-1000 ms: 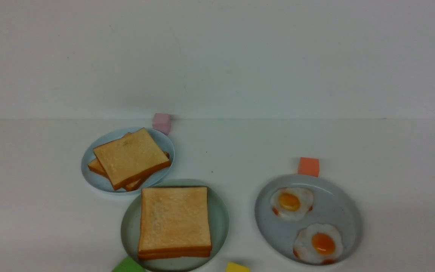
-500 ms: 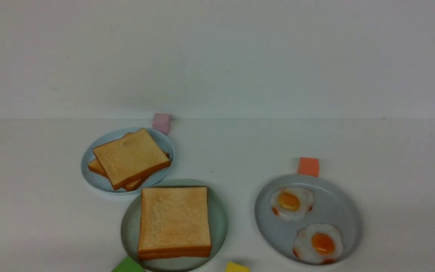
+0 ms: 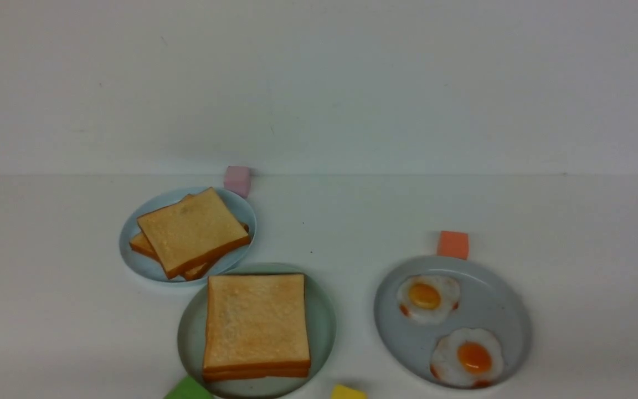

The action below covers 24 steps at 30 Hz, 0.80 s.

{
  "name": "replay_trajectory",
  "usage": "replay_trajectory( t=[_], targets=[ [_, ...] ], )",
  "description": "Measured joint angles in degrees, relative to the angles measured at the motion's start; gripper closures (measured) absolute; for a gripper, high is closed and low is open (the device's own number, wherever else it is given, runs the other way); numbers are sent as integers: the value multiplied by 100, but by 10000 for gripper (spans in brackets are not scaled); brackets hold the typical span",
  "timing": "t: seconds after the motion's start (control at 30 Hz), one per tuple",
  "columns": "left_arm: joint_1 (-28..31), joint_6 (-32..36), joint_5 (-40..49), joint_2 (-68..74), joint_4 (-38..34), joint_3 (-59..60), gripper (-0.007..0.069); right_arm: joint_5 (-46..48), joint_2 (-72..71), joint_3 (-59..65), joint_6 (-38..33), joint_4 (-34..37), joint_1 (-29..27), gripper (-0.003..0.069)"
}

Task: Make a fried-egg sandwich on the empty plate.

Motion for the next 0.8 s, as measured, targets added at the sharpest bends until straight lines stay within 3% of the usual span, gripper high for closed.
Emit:
replay_trajectory(
  t=[0.3,0.8],
  targets=[
    [0,0,0,0,0,0,600,343,-252,1207,35,-116,-93,556],
    [2,0,0,0,19,0,585,445,-252,1197,27,-236,-93,539]
  ],
)
